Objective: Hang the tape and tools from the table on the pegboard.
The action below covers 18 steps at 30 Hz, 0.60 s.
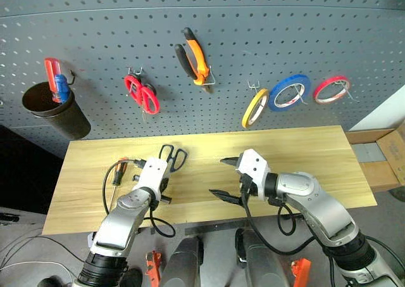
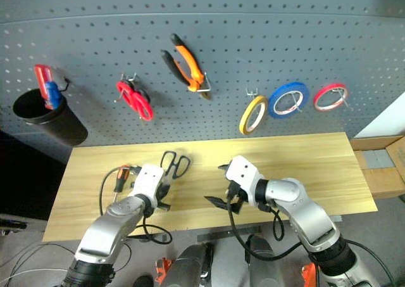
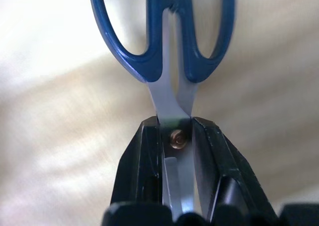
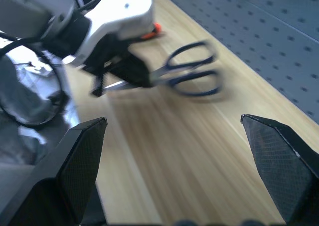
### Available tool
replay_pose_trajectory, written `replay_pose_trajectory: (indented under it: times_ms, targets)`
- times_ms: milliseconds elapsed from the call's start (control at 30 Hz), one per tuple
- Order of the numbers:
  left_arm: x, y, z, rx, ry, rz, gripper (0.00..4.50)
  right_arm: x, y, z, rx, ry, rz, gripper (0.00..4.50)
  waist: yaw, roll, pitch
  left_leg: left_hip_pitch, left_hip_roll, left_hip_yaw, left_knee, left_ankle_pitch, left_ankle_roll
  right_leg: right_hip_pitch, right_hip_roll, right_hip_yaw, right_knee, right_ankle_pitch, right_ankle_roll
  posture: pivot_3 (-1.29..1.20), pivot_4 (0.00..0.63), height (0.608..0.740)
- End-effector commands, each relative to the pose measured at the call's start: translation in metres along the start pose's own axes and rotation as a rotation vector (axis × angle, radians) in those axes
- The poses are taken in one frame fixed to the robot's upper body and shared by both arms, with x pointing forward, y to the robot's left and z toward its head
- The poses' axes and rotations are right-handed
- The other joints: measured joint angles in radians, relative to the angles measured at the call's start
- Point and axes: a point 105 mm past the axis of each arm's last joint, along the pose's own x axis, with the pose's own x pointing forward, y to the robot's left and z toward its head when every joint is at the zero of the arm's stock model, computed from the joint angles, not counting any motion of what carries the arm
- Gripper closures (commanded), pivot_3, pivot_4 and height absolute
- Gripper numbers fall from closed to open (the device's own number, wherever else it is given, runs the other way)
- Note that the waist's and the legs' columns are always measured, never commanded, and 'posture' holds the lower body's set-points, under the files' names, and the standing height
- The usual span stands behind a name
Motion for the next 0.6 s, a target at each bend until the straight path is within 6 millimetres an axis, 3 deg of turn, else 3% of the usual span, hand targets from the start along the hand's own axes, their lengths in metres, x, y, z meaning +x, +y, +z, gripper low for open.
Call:
replay_pose_trajectory:
  times_ms: [33, 267, 333, 467, 600]
  targets:
    - [-0.02, 0.004, 0.031, 0.093, -0.311, 0.079, 3.94, -0.002, 0.005, 0.007, -0.015, -0.035, 0.049, 0.0, 0.0, 0.001, -0.001, 0.0, 0.0, 0.0, -0.001, 0.0, 0.0, 0.0, 0.0, 0.0, -0.001, 0.0, 0.0, -0.05, 0.273, 0.74]
    - [-0.055, -0.024, 0.024, 0.302, -0.601, 0.097, 4.09, 0.003, 0.008, 0.009, -0.026, -0.048, 0.091, 0.0, 0.003, 0.0, -0.006, 0.0, 0.0, 0.001, -0.006, 0.0, 0.0, 0.0, -0.001, 0.0, -0.005, 0.0, 0.0, -0.04, 0.268, 0.74]
    - [-0.063, -0.03, 0.035, 0.402, -0.686, 0.107, 4.09, 0.004, 0.007, 0.009, -0.032, -0.047, 0.097, 0.0, 0.007, -0.001, -0.007, 0.001, 0.0, 0.001, -0.011, 0.0, 0.001, 0.0, -0.001, 0.0, -0.009, 0.002, 0.0, -0.04, 0.27, 0.74]
    - [-0.07, -0.017, 0.067, 0.425, -0.811, 0.223, 4.09, 0.006, -0.006, 0.012, -0.029, -0.065, 0.051, 0.0, 0.015, -0.001, -0.008, 0.0, 0.0, 0.001, -0.011, 0.0, 0.001, 0.001, -0.001, -0.001, -0.011, 0.003, 0.0, -0.03, 0.27, 0.74]
    - [-0.074, 0.01, 0.101, 0.341, -0.876, 0.326, 4.09, 0.007, -0.009, 0.012, -0.041, -0.066, 0.048, 0.0, 0.021, -0.002, -0.009, 0.0, 0.0, 0.0, -0.011, 0.0, 0.001, 0.001, -0.001, -0.002, -0.01, 0.003, 0.001, -0.03, 0.264, 0.74]
